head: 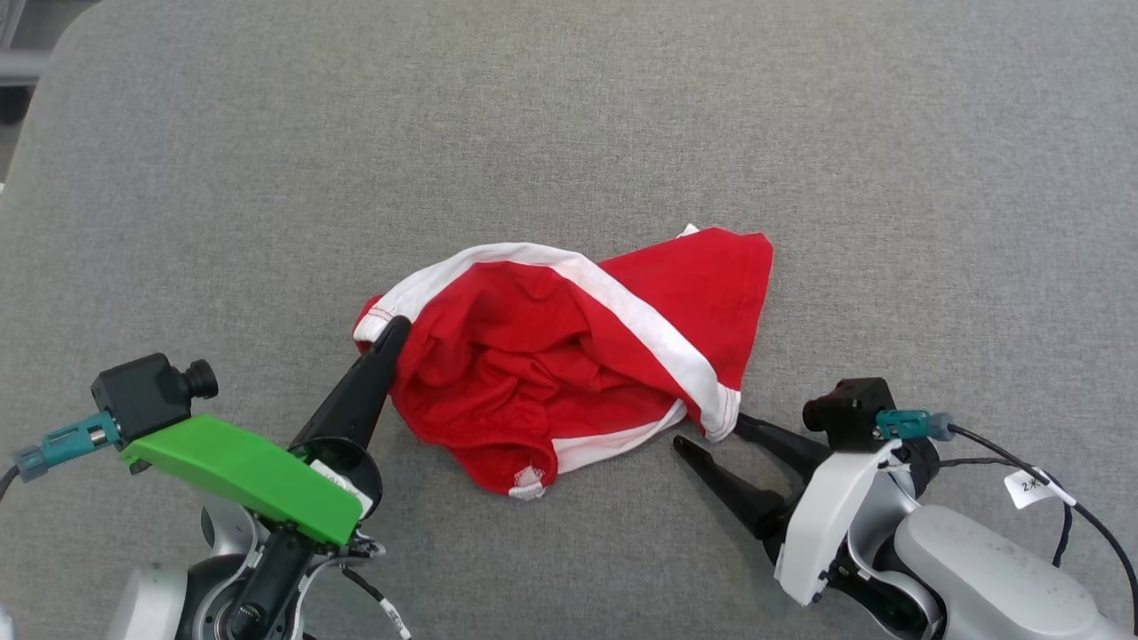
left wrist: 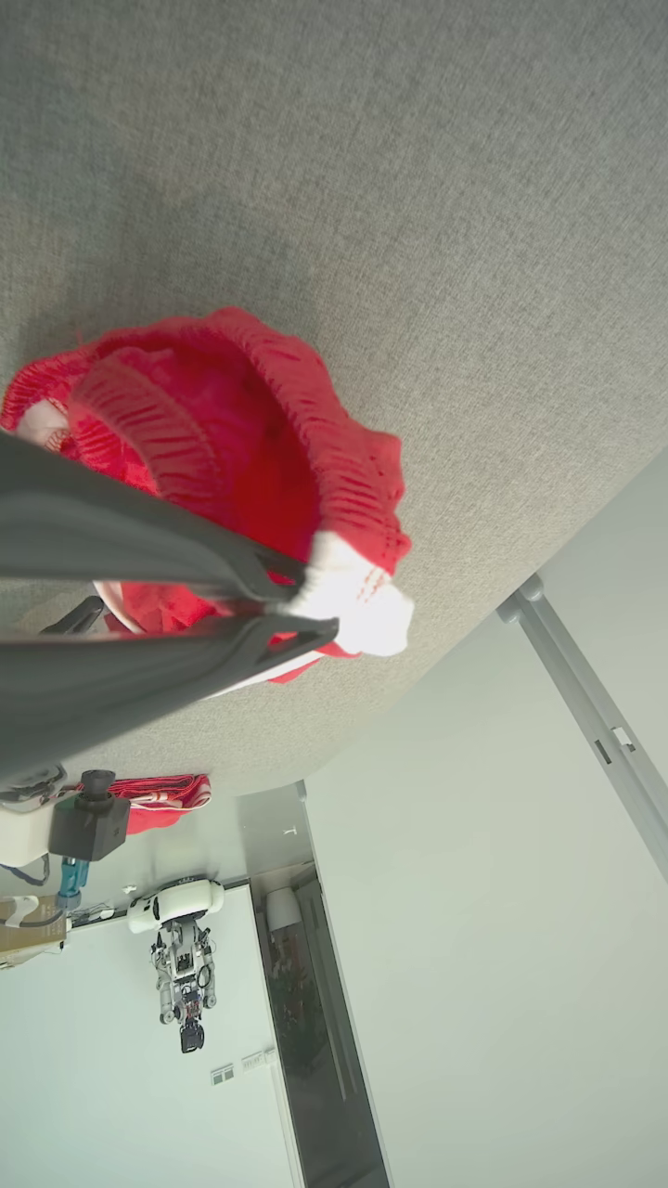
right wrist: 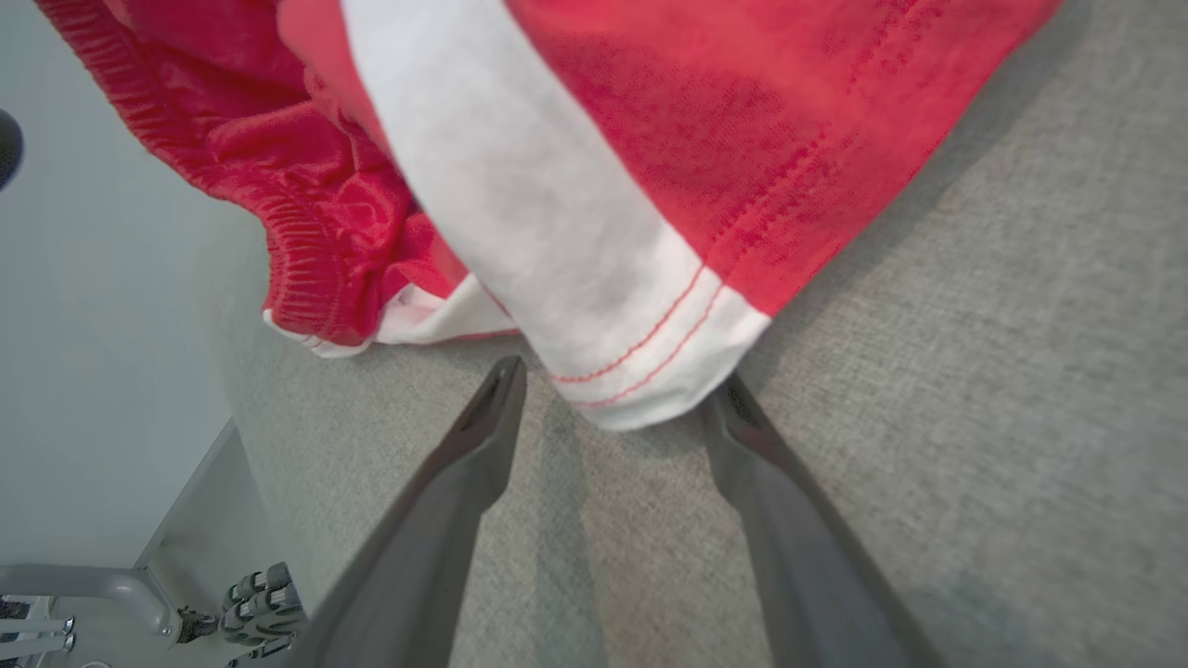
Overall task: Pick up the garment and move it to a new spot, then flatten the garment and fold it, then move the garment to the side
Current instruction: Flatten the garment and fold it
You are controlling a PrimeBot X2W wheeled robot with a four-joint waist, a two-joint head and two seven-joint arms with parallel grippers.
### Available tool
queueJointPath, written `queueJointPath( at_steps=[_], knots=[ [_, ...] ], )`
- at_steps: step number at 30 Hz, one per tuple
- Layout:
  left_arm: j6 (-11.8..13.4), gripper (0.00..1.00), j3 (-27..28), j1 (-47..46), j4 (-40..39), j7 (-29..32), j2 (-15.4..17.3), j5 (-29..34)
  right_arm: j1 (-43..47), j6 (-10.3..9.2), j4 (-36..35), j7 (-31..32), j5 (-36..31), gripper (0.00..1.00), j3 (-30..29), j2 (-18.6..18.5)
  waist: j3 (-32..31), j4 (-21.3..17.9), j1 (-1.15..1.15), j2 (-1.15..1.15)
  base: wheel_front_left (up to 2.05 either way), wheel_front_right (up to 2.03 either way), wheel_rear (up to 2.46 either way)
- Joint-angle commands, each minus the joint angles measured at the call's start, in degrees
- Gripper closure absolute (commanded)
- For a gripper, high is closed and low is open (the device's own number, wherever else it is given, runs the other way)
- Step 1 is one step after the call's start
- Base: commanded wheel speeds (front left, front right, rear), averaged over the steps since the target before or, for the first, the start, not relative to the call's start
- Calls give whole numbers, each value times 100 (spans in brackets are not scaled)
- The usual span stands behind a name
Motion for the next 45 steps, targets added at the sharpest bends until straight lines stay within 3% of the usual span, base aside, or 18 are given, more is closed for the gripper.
queueJointPath(
  at_steps=[1, 2, 12, 19, 26, 31, 45],
  knots=[
    [-40, 100, 1, -68, 4, -35, -19, 15, -67, 0, 42, -7, -9, 82, -7, -25, 0, 13, 0, 0, 0, 0, 0],
    [-43, 100, 13, -64, 11, -39, -14, 15, -83, 0, 68, -18, -1, 100, -19, -37, -4, 18, 0, 0, 0, 0, 0],
    [-47, 100, 117, -46, -5, -57, 31, -31, -203, 1, -200, 84, 362, 100, -54, -369, -78, -59, 0, 0, 0, 0, 0],
    [-61, 100, 195, -106, -216, -5, 157, -30, -80, 1, -931, 126, 833, 100, -428, -927, -252, -190, 0, 0, 0, 0, 0],
    [19, 100, 236, -24, -967, 267, 445, -31, 40, 1, -2112, 164, 1386, 100, -1516, -1791, -490, -444, 0, 0, 0, 0, 0],
    [170, 100, 252, -119, -1503, 494, 626, -24, 198, 1, -2952, 427, 1735, 100, -2182, -2188, -669, -626, 0, 0, 0, 0, 0],
    [692, 100, 858, 441, -2996, 666, 934, -151, 2023, 1, -4564, 493, 2521, 100, -4524, -2392, -966, -973, 0, 0, 0, 0, 0]
  ],
)
